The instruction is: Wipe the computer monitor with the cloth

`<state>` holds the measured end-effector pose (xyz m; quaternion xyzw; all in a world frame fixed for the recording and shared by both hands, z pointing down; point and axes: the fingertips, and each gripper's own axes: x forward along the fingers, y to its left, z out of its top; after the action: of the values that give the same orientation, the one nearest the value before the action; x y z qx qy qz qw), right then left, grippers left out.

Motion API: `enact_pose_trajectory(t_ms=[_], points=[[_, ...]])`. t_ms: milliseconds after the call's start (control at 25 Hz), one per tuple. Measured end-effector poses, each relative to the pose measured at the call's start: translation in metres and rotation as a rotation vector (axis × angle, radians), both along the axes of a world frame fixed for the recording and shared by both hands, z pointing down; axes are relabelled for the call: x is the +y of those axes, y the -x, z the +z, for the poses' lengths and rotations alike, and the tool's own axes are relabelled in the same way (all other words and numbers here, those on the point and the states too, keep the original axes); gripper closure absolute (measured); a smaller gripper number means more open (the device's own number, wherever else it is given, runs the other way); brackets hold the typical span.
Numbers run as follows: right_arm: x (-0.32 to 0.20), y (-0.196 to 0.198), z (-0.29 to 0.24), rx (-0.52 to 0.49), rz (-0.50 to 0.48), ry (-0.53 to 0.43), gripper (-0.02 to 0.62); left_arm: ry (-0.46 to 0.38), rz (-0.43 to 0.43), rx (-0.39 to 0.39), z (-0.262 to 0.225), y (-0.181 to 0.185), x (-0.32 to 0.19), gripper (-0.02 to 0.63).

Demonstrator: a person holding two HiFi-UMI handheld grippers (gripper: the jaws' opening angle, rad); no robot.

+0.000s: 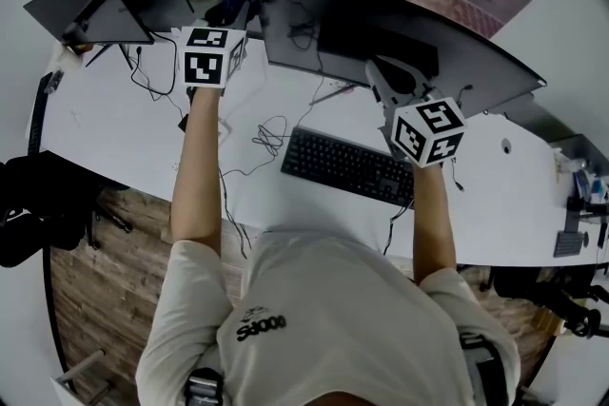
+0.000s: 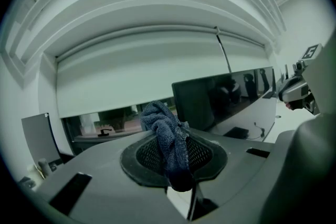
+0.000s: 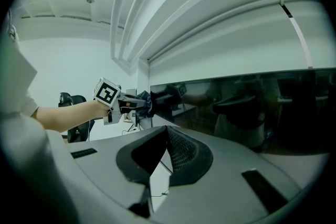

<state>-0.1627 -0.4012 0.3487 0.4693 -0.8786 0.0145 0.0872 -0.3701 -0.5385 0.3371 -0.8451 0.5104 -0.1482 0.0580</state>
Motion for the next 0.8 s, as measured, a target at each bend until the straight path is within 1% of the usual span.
enact_pose_trajectory(t_ms=[280,520,640,800], points=[[-0.005,-0.004,0.02,0.03,0.013,0.036,0.589,0.078,0.03,0.01,0.045,-0.003,-0.004,0.525],[-0.006,-0.005,0.034,0.032,0.021,0.063,0.589,0.207,0.037,-0.009,0.108,-0.004,-0.009,0.525],[-0.006,-0.01,0.042,0.035,0.032,0.078,0.589,0.253,0.031,0.01,0.138,-0.004,-0.013,0.525],[-0.005,-0.021,0.053,0.036,0.056,0.109,0.589,0.289,0.032,0.033,0.164,-0.005,-0.018,0.525]])
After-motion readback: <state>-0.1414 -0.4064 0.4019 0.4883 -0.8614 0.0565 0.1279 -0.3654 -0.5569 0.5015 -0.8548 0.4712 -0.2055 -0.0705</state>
